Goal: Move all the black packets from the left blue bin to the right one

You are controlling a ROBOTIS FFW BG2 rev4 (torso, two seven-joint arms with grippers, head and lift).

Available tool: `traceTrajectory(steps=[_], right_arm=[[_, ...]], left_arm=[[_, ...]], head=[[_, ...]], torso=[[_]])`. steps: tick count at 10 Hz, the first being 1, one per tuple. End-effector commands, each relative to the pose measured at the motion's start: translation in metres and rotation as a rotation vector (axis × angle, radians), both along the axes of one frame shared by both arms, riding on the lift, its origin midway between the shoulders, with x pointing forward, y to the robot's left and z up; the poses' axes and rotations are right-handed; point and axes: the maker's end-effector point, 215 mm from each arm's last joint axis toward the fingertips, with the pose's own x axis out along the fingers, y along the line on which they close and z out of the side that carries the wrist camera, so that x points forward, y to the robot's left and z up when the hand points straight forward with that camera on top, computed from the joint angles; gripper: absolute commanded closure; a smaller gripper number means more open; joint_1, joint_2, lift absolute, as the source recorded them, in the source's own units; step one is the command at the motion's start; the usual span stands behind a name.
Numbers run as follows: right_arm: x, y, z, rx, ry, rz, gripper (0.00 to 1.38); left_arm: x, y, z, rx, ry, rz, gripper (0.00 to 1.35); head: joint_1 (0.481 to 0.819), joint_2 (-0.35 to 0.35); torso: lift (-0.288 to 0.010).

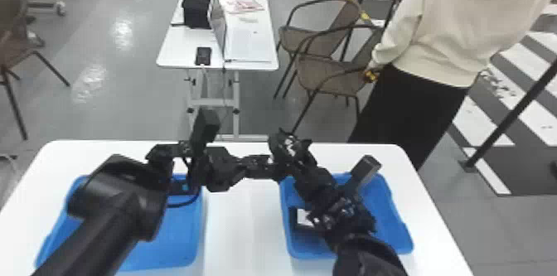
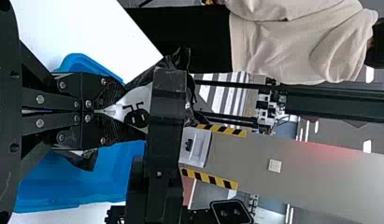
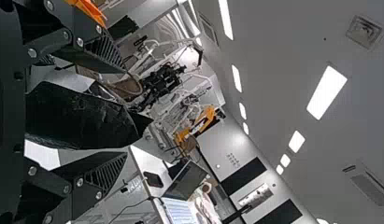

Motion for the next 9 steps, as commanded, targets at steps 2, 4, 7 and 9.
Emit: traceTrajectory(steps=[2,4,7,9], right_arm=[[0.000,0.003,-0.001,0.000,0.000,-0.007,1.28],[-0.002,-0.002,-0.004,0.017,0.001,-0.027,1.28],[0.001,-0.027,-0.005,0.040,0.000,-0.088,1.28],[0.007,-0.065,-0.009,0.037,0.015,-0.171,1.28]], left_arm=[[-0.001,-0.002,0.000,-0.012,0.005,0.003,1.21],[-0.001,-0.002,0.001,-0.021,0.007,0.009,1.21],[-0.014,0.009,-0.031,-0.026,0.112,0.059,0.39],[-0.019,0.042,-0.046,-0.054,0.143,0.136,0.09]], head=[[0.695,-0.175],[0.695,-0.174],[0.695,-0.182],[0.695,-0.194]], torso=[[0.000],[0.000],[0.000],[0.000]])
